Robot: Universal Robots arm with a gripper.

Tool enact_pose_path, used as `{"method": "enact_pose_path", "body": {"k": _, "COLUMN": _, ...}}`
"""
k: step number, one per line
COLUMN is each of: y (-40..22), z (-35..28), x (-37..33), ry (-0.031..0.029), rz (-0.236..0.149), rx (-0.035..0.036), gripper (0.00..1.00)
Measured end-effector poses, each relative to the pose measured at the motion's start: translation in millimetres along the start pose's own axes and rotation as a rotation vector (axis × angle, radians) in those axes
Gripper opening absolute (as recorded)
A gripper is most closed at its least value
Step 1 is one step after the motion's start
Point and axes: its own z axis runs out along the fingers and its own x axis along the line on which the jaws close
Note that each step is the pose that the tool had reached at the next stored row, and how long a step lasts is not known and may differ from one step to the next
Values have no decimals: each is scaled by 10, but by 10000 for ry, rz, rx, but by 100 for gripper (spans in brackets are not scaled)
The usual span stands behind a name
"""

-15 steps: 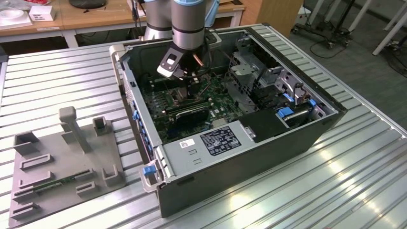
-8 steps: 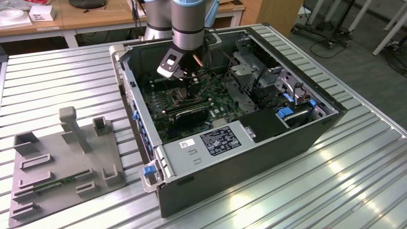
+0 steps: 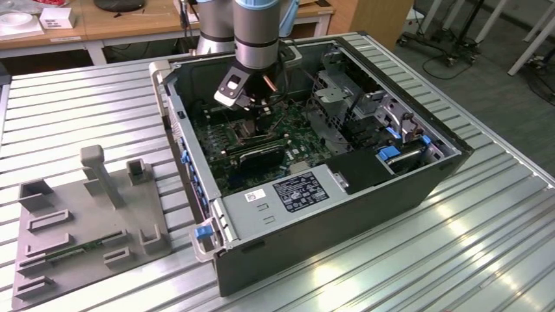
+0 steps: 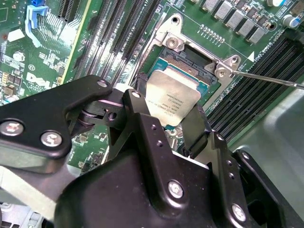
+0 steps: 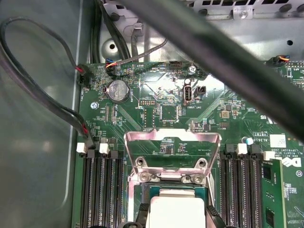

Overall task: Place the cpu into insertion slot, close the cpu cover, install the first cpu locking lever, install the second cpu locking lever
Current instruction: 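Place the cpu into insertion slot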

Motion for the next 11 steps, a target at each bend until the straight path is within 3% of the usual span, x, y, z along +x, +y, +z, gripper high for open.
{"method": "enact_pose_path", "body": {"k": 11, "y": -1, "z": 23, "x": 1, "ry": -2, "rz": 35, "rx": 0, "gripper": 54}}
